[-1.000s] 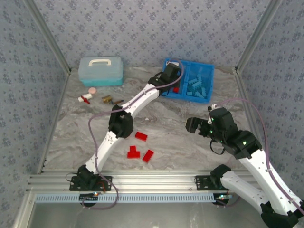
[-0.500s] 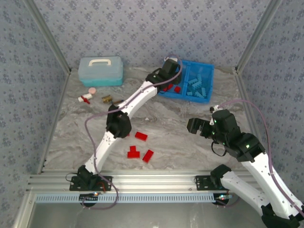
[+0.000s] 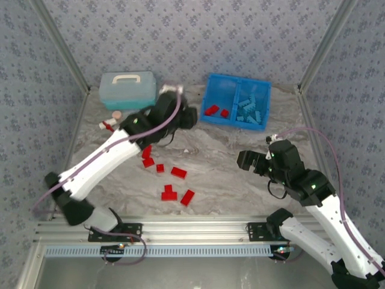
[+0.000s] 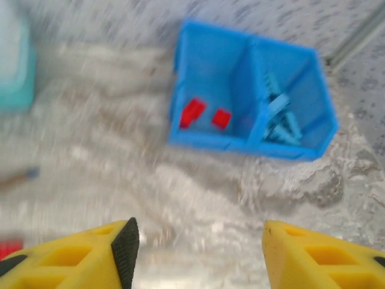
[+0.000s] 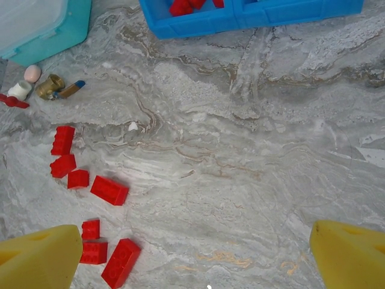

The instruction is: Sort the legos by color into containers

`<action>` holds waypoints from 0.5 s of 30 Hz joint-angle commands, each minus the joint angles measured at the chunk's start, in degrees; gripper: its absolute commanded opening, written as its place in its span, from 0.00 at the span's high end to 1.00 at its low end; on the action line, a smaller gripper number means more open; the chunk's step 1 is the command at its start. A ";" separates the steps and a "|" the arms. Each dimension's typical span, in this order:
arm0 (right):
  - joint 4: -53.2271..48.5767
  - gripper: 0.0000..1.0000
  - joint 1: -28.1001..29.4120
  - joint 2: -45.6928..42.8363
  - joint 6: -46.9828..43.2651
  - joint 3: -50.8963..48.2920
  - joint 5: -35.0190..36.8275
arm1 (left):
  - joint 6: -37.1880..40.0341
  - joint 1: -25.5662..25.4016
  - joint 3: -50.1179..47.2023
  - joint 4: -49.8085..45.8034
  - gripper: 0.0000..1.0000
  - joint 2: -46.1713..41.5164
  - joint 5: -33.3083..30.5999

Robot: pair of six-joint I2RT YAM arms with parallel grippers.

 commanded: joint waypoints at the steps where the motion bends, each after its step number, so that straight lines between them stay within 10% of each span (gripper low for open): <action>1: 1.34 0.00 0.30 -0.07 1.07 -1.15 -0.06 | -20.63 -2.20 -14.78 2.93 0.43 -7.56 -4.47; 7: 0.53 0.00 0.40 -0.18 1.41 -1.49 -0.71 | -33.03 -4.29 -31.08 -2.65 0.41 -15.49 -5.48; 15: 0.40 0.00 0.38 -0.50 1.68 -1.86 -1.19 | -25.35 1.29 -38.08 0.10 0.26 -10.40 3.11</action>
